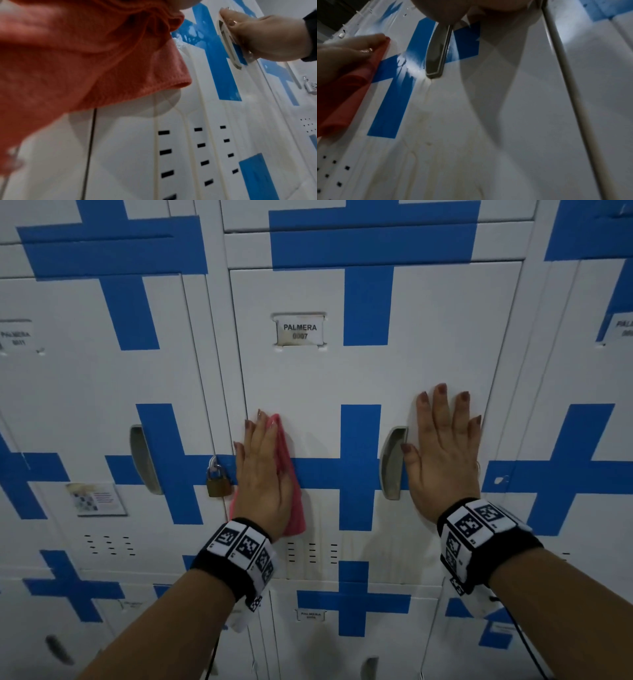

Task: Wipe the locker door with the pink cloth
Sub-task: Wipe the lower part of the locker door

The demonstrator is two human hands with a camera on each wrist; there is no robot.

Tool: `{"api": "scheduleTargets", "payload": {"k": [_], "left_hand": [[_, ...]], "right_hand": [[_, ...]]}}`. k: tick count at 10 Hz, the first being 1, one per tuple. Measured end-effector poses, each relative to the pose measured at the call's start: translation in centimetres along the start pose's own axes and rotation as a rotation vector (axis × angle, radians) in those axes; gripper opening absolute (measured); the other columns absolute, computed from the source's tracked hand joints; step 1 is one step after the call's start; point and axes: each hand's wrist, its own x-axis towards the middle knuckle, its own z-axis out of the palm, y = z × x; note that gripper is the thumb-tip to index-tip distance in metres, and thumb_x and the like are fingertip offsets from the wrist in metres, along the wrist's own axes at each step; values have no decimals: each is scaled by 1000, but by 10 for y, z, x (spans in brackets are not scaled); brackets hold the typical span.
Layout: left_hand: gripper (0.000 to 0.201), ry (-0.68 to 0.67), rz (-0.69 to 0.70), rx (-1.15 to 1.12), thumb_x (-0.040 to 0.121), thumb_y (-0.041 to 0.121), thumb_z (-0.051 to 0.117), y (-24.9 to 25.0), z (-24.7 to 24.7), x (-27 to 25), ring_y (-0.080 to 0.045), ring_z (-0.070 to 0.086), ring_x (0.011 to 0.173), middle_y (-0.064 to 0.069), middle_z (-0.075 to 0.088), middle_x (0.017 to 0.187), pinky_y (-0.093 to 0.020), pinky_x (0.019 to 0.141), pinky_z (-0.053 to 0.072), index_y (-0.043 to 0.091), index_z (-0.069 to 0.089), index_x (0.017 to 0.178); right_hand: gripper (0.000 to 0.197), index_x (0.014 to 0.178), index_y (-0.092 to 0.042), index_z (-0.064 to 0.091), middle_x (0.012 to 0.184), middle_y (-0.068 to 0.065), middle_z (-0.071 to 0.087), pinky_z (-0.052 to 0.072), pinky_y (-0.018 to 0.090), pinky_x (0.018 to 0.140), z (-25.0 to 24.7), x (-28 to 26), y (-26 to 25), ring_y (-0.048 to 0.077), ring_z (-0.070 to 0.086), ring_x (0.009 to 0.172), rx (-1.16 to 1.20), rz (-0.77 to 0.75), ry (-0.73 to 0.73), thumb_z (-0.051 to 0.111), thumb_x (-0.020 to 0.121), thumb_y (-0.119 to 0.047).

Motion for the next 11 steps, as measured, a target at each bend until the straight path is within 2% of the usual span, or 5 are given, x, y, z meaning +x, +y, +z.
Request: {"api": "scheduleTargets", "payload": {"k": [2,4,8,10,11], "left_hand": [[61,108,31,101,91,7,45,-10,4,-1,-19,-6,145,0,4,157,-33,116,-12,23,23,145],[57,195,43,273,89,21,44,-4,6,-10,-25,31,126,-3,29,138,-45,104,23,23,27,143],[121,-152,354,547,41,18,93,-15,11,-22,-31,27,130,-12,27,143,-57,99,19,2,25,141],[106,-68,215,457,60,10,82,-11,4,-18,-30,22,133,-9,22,145,-55,104,17,7,18,144],[55,-38,23,348,89,29,52,-14,-1,-13,-13,29,133,6,33,143,-45,112,29,24,34,141]], "right_hand": [[68,148,-24,-13,153,-7,-18,-16,38,114,6,-1,1,20,-21,141,1,-34,71,27,94,-36],[68,149,-19,-9,155,-2,-11,-13,41,114,11,-1,2,21,-17,142,-29,-44,109,27,94,-36],[65,149,-16,-2,156,2,-5,-13,41,115,12,-1,2,21,-13,142,-24,-44,135,28,94,-32],[63,149,-17,-4,154,-4,-11,-13,41,115,13,0,3,19,-15,141,-35,-42,142,25,94,-30],[64,149,-17,-3,154,-4,-10,-13,40,114,14,0,3,20,-14,142,-38,-44,148,27,94,-30]]}}
